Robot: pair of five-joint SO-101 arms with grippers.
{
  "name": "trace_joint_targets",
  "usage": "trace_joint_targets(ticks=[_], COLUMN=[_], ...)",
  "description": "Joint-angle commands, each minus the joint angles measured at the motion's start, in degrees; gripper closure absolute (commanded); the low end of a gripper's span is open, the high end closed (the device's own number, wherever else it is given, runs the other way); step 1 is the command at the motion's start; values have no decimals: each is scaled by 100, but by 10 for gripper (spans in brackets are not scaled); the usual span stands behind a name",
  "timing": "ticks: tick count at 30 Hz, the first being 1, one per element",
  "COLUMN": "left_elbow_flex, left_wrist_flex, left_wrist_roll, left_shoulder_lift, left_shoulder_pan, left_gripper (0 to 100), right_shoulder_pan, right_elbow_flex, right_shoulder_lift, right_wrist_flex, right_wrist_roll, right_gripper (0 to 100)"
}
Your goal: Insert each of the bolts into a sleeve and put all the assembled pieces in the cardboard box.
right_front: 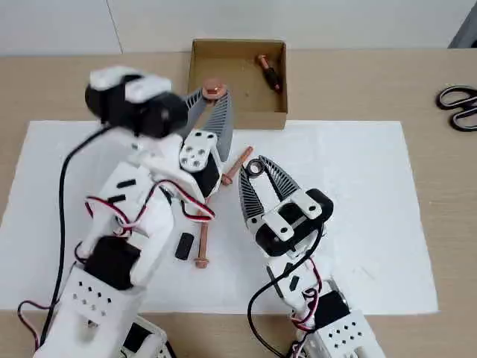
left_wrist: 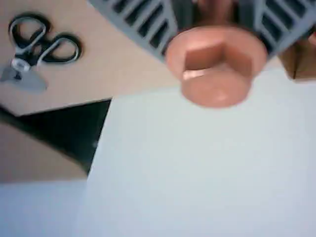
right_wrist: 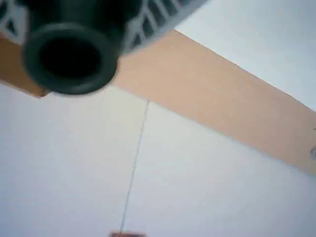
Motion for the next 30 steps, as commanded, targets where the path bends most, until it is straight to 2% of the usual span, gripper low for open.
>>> trace_joint_targets(ticks=[1,4,10,13,18,24,30], left_elbow_flex=[224,207,251,259,532,576,593], left_wrist_flex=[-501,-519,-501,-492,-343,-369,-369], left_wrist_roll=[-35,-35,-35,-88,-686,-721,-730], left_shoulder_lift=[-264,-264,-299,-281,-308,-308,-308], left_shoulder_pan=[387,563,721,800,932,932,932], left_gripper=[994,994,994,994,994,994,994], right_shoulder_pan=[-13,-4,-4,-4,4,22,13], right_elbow_flex=[18,26,26,26,-62,-141,-132], right_shoulder_lift=[-75,-22,-84,-84,-92,-224,-330], right_wrist_flex=[-163,-84,901,901,884,224,391], right_wrist_roll=[-53,-62,-70,-70,-70,-44,-44], right_gripper=[994,994,994,994,994,994,994])
